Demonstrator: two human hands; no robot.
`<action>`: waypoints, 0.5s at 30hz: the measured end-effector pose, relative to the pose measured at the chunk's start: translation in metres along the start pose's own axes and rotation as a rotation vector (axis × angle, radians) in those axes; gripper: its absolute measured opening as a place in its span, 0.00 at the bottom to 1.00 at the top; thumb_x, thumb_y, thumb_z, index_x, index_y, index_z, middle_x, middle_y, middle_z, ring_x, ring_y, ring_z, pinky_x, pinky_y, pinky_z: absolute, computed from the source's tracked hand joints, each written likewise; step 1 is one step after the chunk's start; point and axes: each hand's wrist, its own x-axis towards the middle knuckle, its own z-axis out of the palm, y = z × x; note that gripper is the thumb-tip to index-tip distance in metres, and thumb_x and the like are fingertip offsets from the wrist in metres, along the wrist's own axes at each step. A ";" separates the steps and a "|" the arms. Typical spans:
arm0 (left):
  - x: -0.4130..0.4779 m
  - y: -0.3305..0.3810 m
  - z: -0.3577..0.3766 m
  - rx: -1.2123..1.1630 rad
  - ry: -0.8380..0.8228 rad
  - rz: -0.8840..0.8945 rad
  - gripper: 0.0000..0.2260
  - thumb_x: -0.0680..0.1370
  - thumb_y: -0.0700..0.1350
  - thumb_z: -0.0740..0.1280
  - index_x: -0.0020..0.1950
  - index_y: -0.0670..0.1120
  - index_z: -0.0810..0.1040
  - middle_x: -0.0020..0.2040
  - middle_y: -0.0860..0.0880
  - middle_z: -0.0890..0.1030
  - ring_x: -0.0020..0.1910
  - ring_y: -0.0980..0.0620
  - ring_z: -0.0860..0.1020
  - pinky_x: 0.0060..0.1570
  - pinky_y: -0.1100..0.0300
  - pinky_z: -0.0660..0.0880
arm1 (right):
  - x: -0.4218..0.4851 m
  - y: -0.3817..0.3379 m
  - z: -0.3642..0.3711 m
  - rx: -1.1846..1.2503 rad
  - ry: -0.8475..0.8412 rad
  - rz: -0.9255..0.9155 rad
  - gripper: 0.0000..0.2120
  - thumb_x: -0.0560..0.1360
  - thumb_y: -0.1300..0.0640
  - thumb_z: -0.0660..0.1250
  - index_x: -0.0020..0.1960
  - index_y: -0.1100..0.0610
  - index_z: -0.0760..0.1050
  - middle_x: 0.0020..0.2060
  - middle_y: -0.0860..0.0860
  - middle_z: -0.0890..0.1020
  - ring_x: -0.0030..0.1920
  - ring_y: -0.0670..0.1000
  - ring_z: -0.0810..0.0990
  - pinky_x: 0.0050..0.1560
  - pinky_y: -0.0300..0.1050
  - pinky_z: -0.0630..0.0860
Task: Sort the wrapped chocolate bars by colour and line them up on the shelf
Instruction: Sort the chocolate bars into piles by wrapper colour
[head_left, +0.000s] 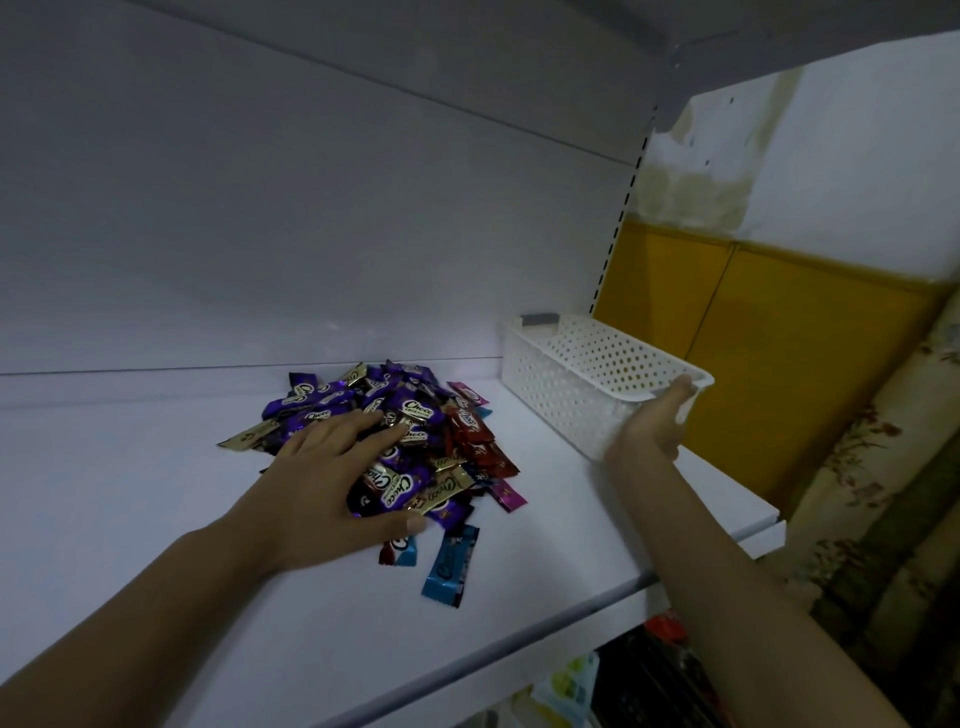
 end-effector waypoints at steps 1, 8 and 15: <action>0.000 0.000 0.000 -0.004 0.001 0.002 0.49 0.60 0.82 0.45 0.77 0.60 0.52 0.78 0.54 0.54 0.76 0.51 0.53 0.73 0.47 0.50 | -0.001 0.000 0.001 -0.009 0.006 -0.010 0.37 0.70 0.26 0.54 0.66 0.53 0.71 0.58 0.56 0.77 0.56 0.58 0.77 0.58 0.57 0.76; -0.001 0.003 -0.003 0.000 -0.001 -0.003 0.50 0.59 0.82 0.45 0.77 0.60 0.52 0.78 0.54 0.54 0.76 0.51 0.53 0.72 0.47 0.51 | -0.006 -0.001 -0.008 0.034 -0.004 0.050 0.34 0.74 0.31 0.55 0.66 0.57 0.70 0.62 0.55 0.75 0.59 0.58 0.76 0.60 0.58 0.74; -0.003 0.008 -0.007 0.009 0.034 -0.024 0.45 0.61 0.79 0.46 0.76 0.61 0.55 0.78 0.54 0.53 0.77 0.51 0.50 0.73 0.47 0.47 | -0.073 0.029 -0.047 0.054 -0.261 0.003 0.06 0.75 0.57 0.65 0.50 0.56 0.77 0.49 0.52 0.80 0.48 0.51 0.78 0.53 0.44 0.74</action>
